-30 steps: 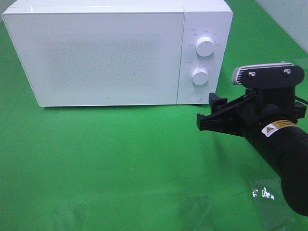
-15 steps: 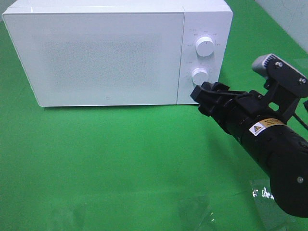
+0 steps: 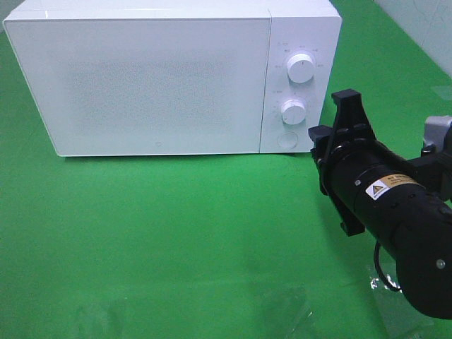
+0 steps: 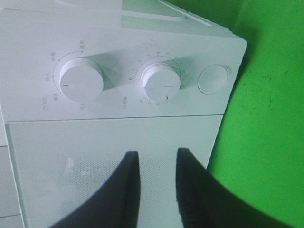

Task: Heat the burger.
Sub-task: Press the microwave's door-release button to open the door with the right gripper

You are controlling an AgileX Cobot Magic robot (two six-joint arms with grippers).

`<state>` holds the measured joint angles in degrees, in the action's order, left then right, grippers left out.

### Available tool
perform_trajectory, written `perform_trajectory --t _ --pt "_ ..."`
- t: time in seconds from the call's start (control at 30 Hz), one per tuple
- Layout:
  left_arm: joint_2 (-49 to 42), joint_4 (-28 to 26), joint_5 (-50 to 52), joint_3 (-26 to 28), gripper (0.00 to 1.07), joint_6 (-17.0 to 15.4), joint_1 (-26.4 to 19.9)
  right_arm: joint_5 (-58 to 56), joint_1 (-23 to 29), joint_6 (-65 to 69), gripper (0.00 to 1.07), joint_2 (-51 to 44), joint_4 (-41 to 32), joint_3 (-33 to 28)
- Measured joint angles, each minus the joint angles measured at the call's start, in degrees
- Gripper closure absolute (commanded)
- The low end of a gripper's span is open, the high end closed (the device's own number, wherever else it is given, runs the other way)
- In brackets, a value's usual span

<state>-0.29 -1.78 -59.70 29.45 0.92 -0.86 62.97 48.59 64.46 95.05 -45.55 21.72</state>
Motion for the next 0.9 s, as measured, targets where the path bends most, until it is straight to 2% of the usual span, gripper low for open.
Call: perform_trajectory --t 0.2,0.77,0.9 --pt "0.00 0.00 0.00 0.00 0.06 0.00 0.00 0.00 0.06 3.09 1.06 0.00 0.00 0.00" --pt "0.00 0.00 0.00 0.00 0.06 0.00 0.00 -1.32 0.06 5.96 1.07 0.29 -1.09 0.00" --pt "0.00 0.00 0.00 0.00 0.06 0.00 0.00 -1.38 0.06 10.66 1.07 3.50 -1.15 0.06"
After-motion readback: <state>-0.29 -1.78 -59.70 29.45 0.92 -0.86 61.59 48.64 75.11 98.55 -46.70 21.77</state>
